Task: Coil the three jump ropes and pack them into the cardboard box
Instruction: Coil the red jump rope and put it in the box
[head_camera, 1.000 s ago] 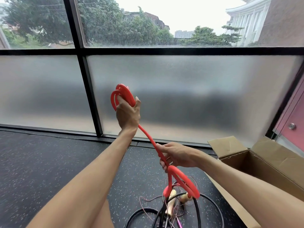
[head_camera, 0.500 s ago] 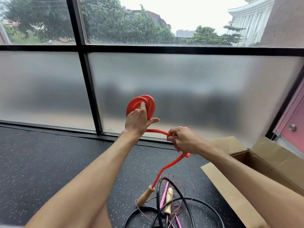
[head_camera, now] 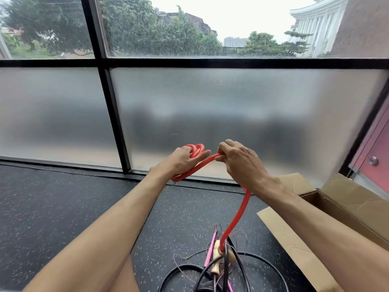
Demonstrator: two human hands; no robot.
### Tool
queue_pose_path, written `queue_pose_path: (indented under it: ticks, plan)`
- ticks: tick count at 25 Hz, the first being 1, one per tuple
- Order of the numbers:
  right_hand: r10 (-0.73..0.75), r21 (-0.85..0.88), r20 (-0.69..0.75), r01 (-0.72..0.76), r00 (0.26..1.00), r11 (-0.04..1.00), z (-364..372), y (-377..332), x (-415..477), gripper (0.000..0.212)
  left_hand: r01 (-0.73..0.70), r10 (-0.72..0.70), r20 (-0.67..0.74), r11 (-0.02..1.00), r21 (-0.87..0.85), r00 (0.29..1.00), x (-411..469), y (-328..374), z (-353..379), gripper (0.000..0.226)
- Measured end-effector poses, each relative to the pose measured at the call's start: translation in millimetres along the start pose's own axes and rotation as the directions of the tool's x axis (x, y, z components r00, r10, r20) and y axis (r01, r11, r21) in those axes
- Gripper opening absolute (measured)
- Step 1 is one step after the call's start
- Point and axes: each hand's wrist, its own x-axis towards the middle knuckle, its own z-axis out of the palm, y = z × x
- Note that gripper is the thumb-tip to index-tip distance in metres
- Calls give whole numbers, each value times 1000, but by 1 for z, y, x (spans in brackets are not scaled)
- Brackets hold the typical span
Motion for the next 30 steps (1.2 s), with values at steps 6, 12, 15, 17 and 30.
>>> queue_pose_path:
  ticks: [6,12,15,17,30]
  plan:
    - [-101,-33,32,102,994,994,-6,15,1,38,165,-49,411,954,-250,910,-19,20,-18,104]
    - [-57,75,8,56,998,996,-8,21,-2,61,162,47,498,916,-367,866,-28,30,-33,62]
    - [60,177,47,-68,997,982,-9,19,-2,41,200,83,521,864,-463,849,-32,30,-37,65]
    - [91,187,-22,-85,996,979,-9,20,-4,26,235,127,558,815,-530,820,-33,27,-42,67]
    - [301,597,-189,-135,935,791,-1,16,6,13,226,456,540,578,-784,707,-40,39,-54,75]
